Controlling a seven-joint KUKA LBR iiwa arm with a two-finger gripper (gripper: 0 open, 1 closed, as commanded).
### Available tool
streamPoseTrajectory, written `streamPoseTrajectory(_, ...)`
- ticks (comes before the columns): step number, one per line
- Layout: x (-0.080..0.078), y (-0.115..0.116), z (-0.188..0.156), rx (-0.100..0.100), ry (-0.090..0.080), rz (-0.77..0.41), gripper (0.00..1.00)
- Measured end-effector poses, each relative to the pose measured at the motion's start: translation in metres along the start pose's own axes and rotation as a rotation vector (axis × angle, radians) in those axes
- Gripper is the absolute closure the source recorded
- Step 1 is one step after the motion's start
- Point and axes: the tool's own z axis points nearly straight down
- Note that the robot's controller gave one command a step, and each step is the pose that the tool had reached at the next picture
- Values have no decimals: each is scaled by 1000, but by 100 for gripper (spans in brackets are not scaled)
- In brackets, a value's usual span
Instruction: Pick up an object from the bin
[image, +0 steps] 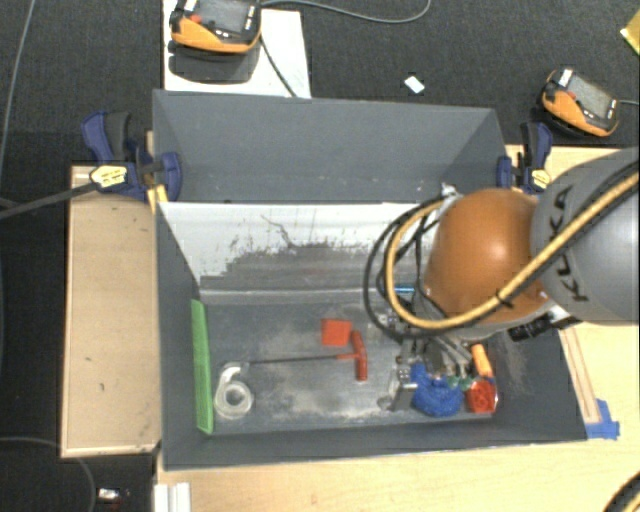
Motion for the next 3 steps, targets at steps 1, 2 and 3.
streamPoseTrajectory(1, -2, 0, -3, 0, -7, 3, 0)
streamPoseTrajectory(2, -25, -89, 72, 0, -12, 1, 0)
streamPoseTrajectory(3, -26, -123, 91, -1, -12, -84, 0)
